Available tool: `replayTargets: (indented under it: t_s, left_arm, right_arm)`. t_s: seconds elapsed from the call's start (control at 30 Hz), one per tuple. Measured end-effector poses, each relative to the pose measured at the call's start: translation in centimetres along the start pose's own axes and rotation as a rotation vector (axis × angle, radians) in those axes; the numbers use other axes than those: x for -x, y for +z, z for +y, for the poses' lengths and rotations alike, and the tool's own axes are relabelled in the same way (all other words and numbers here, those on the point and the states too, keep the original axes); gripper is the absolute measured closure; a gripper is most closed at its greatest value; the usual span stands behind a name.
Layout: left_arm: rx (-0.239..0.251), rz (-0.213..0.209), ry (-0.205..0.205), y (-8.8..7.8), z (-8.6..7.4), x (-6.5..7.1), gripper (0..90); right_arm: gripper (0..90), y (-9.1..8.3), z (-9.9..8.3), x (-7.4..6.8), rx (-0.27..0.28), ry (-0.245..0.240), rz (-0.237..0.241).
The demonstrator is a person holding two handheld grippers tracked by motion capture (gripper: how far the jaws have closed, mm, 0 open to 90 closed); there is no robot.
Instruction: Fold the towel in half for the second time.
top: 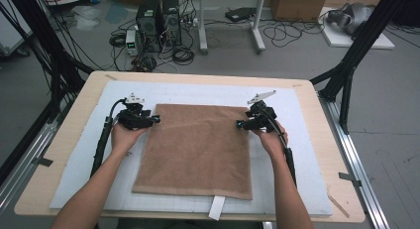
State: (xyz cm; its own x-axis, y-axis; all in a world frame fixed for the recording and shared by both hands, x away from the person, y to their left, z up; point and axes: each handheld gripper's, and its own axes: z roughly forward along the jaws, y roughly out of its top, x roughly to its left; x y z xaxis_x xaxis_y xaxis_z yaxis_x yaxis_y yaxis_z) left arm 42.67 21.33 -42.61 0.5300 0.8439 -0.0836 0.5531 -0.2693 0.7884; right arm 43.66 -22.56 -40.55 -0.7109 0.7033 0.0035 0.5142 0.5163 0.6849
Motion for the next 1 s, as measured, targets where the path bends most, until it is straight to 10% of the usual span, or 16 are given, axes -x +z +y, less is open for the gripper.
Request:
replayTargets:
  t_s: [0.3, 0.47, 0.6, 0.7, 0.87, 1.0]
  left_arm:
    - [-0.078, -0.013, 0.015, 1.8, -0.8, 0.5, 55.1]
    - [-0.072, -0.012, 0.027, 1.8, -0.6, 1.1, 81.3]
    - [0.007, 0.034, 0.012, 0.5, -0.1, 0.8, 83.0]
    - [0.113, 0.07, -0.011, -0.8, 0.7, 0.7, 82.5]
    - [0.007, 0.082, -0.04, 0.3, 0.0, -0.3, 59.4]
    - [0.045, 0.055, -0.072, 0.1, -0.1, -1.0, 53.0]
  right_arm:
    - [40.8, 1.9, -0.7, 0.3, -0.069, 0.041, 0.017]
    - [66.8, 2.1, -0.8, 0.4, -0.067, 0.069, 0.122]
    - [78.2, 1.1, -0.1, -0.4, -0.052, -0.017, 0.079]
    - [78.2, 0.0, 0.1, -0.5, -0.001, -0.024, 0.07]
    - [59.1, -0.3, -0.1, 0.1, -0.006, 0.024, 0.049]
    - [52.5, -1.0, 0.3, 0.8, 0.028, 0.048, 0.003]
